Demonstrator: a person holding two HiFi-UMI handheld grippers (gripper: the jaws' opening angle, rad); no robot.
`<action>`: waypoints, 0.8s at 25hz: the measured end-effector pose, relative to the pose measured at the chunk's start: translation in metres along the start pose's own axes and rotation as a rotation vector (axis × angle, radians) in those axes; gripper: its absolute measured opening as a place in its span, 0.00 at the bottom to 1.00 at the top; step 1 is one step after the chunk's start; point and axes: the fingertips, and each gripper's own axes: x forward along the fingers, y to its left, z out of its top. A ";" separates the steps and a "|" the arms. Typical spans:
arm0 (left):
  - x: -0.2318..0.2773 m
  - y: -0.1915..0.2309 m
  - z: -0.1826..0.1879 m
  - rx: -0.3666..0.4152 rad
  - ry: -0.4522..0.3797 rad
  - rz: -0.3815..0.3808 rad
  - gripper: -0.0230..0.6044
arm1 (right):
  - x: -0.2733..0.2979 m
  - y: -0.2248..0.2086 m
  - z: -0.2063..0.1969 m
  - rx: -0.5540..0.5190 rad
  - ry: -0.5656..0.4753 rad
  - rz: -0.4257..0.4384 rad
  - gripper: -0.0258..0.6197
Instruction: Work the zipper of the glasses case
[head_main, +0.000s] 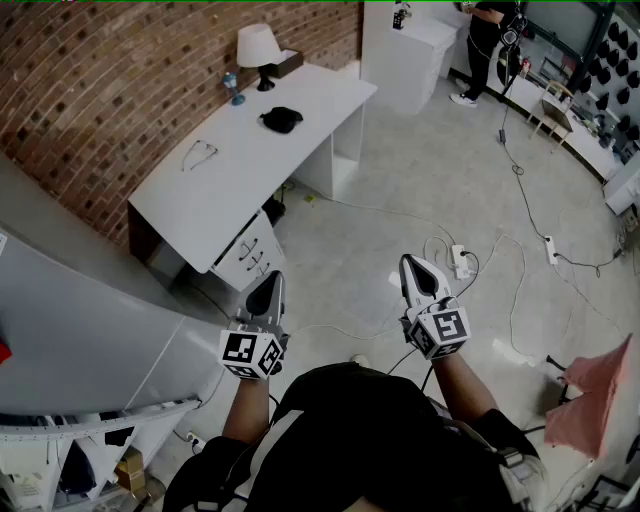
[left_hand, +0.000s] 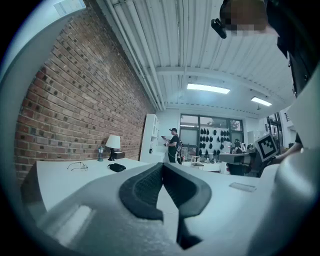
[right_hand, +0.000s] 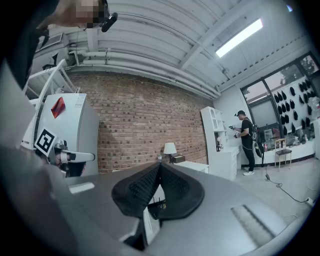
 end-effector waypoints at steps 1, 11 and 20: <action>0.000 -0.002 -0.001 0.001 0.001 -0.003 0.04 | -0.001 0.000 -0.001 -0.011 -0.004 0.007 0.04; -0.001 -0.009 -0.006 -0.008 0.002 -0.011 0.04 | 0.002 0.004 -0.013 -0.046 0.022 0.029 0.04; -0.002 0.000 0.001 -0.037 0.015 -0.017 0.29 | 0.012 0.028 0.005 0.012 -0.051 0.065 0.38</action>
